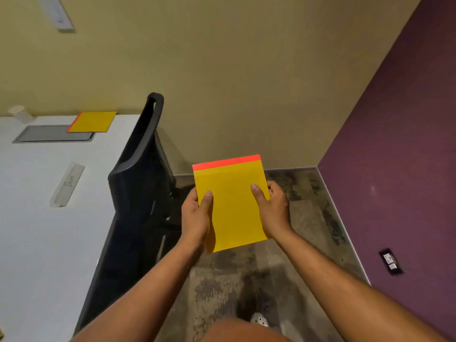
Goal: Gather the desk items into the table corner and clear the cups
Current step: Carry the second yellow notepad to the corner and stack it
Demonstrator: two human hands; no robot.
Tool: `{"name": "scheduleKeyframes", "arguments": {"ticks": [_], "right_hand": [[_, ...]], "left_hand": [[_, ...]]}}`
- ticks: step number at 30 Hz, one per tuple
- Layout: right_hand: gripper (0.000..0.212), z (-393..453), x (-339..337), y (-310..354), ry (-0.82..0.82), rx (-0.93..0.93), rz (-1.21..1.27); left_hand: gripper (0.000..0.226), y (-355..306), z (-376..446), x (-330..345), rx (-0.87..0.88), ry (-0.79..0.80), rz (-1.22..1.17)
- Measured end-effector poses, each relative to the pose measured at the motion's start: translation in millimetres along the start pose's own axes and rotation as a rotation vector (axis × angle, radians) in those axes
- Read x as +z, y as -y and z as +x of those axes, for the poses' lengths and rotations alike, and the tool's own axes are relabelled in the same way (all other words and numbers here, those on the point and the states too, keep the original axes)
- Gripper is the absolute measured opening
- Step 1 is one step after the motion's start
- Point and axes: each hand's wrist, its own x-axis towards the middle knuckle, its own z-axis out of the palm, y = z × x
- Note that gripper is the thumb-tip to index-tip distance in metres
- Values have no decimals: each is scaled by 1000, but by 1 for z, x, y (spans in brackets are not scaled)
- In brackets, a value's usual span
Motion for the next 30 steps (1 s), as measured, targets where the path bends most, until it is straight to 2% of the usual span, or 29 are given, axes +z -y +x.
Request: {"name": "scheduleKeyframes", "arguments": {"ticks": [7,12,15,19,24,30], "right_hand": [[34,86,-31,-17,-8,-33,10],[50,154,-9,-24,-7,-50,-2],[42,203,7,-22,13,-42,-8],[32,275,22,0,19,-60,-10],[42,364,51,51,80,-127,16],[28,441,119,110,199,-202,61]], "left_hand": [[25,-15,54,70,-11,-17,-5],[20,-21,119,90,-11,-53,-33],[22,-24,169,99,7,-57,-86],[22,-47,239,118,18,-47,-162],[27,-99,312,121,78,-52,-217],[23,-155,389,95,150,-216,-233]]}}
